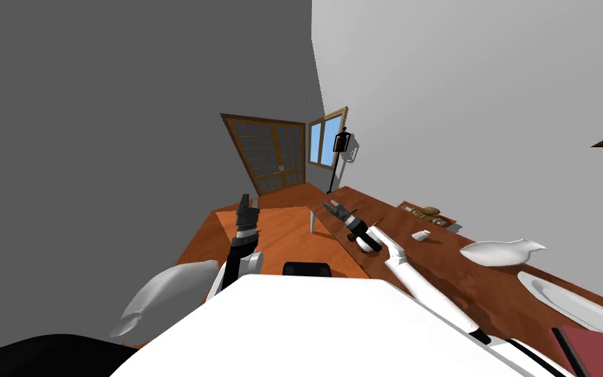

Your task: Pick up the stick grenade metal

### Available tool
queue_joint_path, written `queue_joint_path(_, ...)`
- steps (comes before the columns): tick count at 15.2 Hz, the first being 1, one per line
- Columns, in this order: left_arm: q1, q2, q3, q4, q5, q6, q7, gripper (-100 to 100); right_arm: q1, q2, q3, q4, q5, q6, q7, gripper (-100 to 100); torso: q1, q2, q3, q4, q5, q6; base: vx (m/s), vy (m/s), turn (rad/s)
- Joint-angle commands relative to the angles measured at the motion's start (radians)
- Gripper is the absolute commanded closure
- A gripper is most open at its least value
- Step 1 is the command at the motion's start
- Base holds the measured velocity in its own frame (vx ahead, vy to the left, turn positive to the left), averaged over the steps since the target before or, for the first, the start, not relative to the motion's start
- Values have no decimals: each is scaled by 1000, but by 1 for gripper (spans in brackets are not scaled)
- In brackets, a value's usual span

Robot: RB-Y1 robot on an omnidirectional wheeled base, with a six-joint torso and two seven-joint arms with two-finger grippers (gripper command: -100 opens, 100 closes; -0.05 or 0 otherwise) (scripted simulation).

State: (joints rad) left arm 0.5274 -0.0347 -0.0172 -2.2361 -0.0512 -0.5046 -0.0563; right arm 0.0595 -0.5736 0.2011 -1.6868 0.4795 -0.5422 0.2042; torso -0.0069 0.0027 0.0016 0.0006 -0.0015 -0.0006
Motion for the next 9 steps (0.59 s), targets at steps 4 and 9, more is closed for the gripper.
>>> queue_joint_path(4, 0, 0, 0, 0, 0, 0, 0, 0, -86, -77, 70, 118, 92, 12, 12, -100, 0, 0, 0, 0, 0, 0, -62, -65, 193)
queue_joint_path(9, 0, 0, 0, 0, 0, 0, 0, 0, -126, -109, 103, 209, 144, 19, 16, -100, 0, 0, 0, 0, 0, 0, -66, -70, 164)
